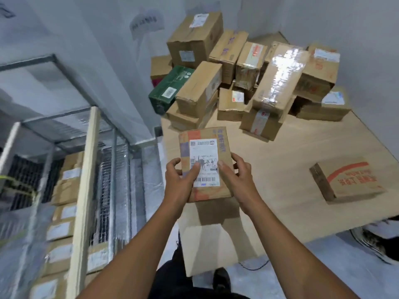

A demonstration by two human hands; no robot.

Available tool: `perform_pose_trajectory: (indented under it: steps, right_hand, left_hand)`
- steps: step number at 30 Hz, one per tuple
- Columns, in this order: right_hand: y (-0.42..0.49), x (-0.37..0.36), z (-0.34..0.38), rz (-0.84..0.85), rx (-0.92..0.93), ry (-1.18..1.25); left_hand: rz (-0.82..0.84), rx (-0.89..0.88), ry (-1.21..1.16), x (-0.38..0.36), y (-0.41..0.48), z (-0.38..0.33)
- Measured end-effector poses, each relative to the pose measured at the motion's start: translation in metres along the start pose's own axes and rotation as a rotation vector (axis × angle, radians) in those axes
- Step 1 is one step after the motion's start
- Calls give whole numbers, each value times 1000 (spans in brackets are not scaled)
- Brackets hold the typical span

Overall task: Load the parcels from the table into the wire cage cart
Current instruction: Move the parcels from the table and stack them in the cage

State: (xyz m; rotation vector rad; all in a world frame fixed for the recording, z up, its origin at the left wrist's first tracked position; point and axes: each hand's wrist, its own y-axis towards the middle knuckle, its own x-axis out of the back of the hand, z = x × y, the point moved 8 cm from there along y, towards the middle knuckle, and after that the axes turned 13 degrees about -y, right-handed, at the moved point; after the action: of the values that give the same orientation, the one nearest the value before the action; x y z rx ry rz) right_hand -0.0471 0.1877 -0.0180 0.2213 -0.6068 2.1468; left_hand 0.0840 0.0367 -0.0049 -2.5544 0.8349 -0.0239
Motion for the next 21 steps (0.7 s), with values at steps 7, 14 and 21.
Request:
perform_pose_trajectory:
  steps: [7,14,21]
  right_hand:
    - [-36,-82,59,243,172,17]
    - [-54,-204,114,338,306,-188]
    - [-88,-377,163,571,376,-261]
  left_hand:
    - [42,-27,-168,88,-42,-13]
    - [-122,-101,-357,208,-58,-22]
    - [-315,-204,-423,372,-66,-31]
